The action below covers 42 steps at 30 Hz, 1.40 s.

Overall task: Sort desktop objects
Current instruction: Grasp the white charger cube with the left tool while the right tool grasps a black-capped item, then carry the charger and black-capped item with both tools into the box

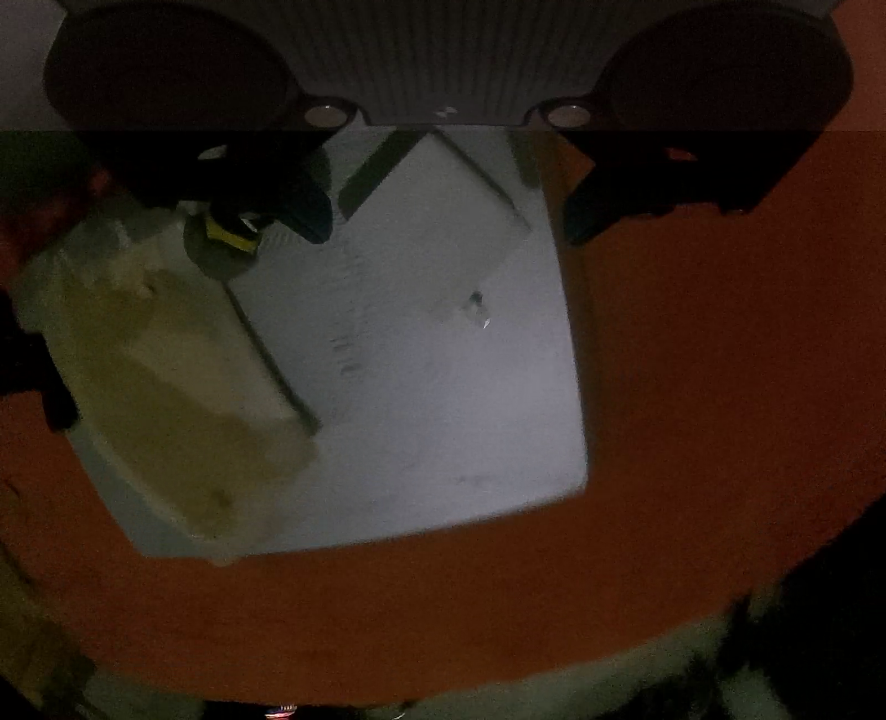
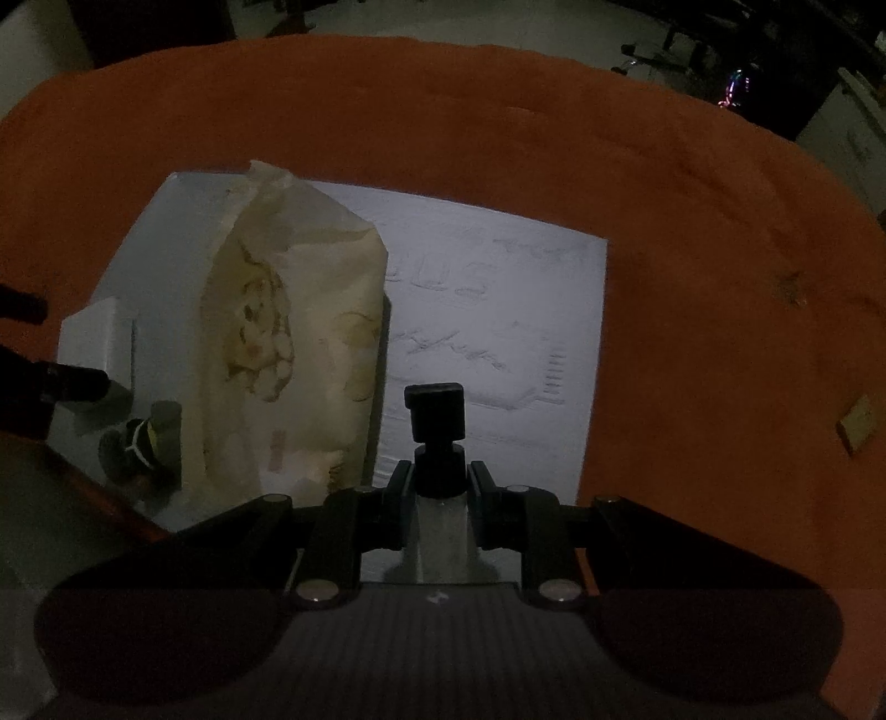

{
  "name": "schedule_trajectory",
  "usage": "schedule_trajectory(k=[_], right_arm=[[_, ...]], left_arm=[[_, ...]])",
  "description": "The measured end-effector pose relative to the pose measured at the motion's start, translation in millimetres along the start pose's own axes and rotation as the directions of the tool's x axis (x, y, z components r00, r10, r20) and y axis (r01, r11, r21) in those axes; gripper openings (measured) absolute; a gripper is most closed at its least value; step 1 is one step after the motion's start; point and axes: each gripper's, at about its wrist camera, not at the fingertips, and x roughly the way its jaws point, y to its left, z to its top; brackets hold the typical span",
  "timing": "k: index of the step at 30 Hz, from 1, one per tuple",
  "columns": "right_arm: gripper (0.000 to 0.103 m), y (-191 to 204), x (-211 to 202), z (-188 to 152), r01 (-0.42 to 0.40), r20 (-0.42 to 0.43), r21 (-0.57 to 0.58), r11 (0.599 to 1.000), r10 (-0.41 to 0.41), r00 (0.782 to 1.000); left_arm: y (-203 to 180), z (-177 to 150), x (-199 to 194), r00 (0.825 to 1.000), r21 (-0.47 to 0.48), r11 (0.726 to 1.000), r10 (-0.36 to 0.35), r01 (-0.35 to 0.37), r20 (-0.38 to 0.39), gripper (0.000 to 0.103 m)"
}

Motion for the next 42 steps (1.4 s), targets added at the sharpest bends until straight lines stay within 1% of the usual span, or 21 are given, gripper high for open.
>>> schedule_trajectory(k=[2,3,5,6,7,8,9,10,11,12,14,17,21,25,31,36,40,42], right_arm=[[0.022,1,2,0,0.009,-0.003,-0.003,1.0,-0.009,1.0],[0.022,1,2,-1,0.014,-0.003,-0.005,1.0,-0.014,1.0],[0.022,4,3,-2,0.014,-0.003,-0.006,1.0,-0.014,1.0],[0.022,5,3,-2,0.015,-0.003,-0.007,1.0,-0.015,1.0],[0.022,6,4,-2,0.016,-0.003,-0.008,1.0,-0.016,1.0],[0.022,7,5,-2,0.016,-0.004,-0.01,1.0,-0.016,1.0],[0.022,8,5,-2,0.015,-0.005,-0.012,1.0,-0.015,1.0],[0.022,9,5,-3,0.016,-0.006,-0.014,1.0,-0.016,1.0],[0.022,10,5,-3,0.015,-0.006,-0.016,1.0,-0.015,1.0],[0.023,10,4,-4,0.014,-0.005,-0.018,1.0,-0.014,1.0],[0.023,11,2,-5,0.01,-0.002,-0.022,1.0,-0.01,1.0],[0.022,13,-1,-7,0.001,0.005,-0.032,0.999,-0.001,1.0],[0.022,15,-3,-9,-0.002,0.007,-0.045,0.999,0.002,1.0],[0.023,13,-6,-11,-0.005,0.01,-0.041,0.999,0.005,1.0],[0.022,8,-25,-6,-0.036,0.039,-0.049,0.998,0.038,0.999],[0.022,3,-54,-4,-0.063,0.09,-0.06,0.996,0.068,0.994],[0.022,0,-74,-10,-0.079,0.113,-0.067,0.995,0.086,0.99],[0.022,0,-86,-14,-0.101,0.121,-0.067,0.993,0.109,0.987]], left_arm=[[8,2,9,0.998,-0.118,0.992,-0.048,0.045,-0.027,0.091],[13,2,14,0.997,-0.185,0.981,-0.066,0.059,-0.034,0.091],[23,3,22,0.996,-0.331,0.941,-0.08,0.064,-0.033,0.092],[27,4,25,0.996,-0.387,0.92,-0.079,0.059,-0.035,0.091],[29,4,28,0.997,-0.413,0.91,-0.062,0.039,-0.044,0.091],[31,4,30,0.998,-0.438,0.899,-0.047,0.019,-0.053,0.086],[32,4,32,0.998,-0.454,0.891,-0.033,0.004,-0.058,0.084],[30,4,31,0.999,-0.447,0.895,-0.022,-0.002,-0.048,0.072],[28,4,29,0.999,-0.429,0.903,-0.002,-0.012,-0.033,0.057],[26,3,27,1.0,-0.407,0.913,0.012,-0.02,-0.022,0.056],[23,2,23,1.0,-0.356,0.934,0.005,0.002,0.018,0.052],[21,3,15,0.998,-0.294,0.955,-0.016,0.032,0.059,0.051],[23,5,3,0.995,-0.231,0.972,-0.013,0.036,0.099,0.051],[35,6,-8,0.994,-0.233,0.971,-0.029,0.053,0.107,0.051],[38,-1,-37,0.99,-0.168,0.982,-0.067,0.087,0.121,0.051],[27,-14,-67,0.982,-0.039,0.996,-0.078,0.085,0.171,0.051],[19,-26,-85,0.975,0.013,0.99,-0.138,0.138,0.173,0.051],[13,-32,-92,0.974,0.045,0.989,-0.147,0.142,0.173,0.051]])
